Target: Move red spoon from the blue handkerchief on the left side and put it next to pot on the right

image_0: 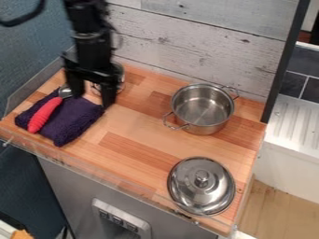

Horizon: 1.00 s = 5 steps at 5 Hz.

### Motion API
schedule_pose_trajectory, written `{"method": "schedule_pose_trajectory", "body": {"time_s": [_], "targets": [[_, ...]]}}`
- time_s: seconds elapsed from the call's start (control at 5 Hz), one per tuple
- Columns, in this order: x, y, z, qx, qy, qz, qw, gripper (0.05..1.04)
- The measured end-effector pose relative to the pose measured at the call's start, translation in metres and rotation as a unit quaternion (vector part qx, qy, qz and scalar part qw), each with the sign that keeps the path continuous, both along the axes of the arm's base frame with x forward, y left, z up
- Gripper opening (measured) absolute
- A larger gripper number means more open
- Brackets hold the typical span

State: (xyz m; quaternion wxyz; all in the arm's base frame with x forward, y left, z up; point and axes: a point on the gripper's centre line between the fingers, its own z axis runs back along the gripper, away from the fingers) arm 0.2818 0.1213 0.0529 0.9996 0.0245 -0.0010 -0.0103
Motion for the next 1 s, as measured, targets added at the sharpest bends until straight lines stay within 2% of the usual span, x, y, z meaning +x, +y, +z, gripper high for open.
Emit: {"method": "schedule_pose_trajectory", "body": {"time_s": [0.2,0.4,0.6,0.8,1.0], "targets": [[-0.01,0.03,-0.001,0.016,-0.007,0.008,0.9998,1.001],[-0.019,0.051,-0.012,0.008,-0.006,0.009,0.9999,1.001],[-0.022,0.058,-0.021,0.002,-0.004,0.023,0.9997,1.001],[-0.021,0.062,-0.036,0.003,0.015,0.03,0.9994,1.001],[-0.021,0.064,-0.045,-0.001,0.024,0.033,0.9992,0.95]]}}
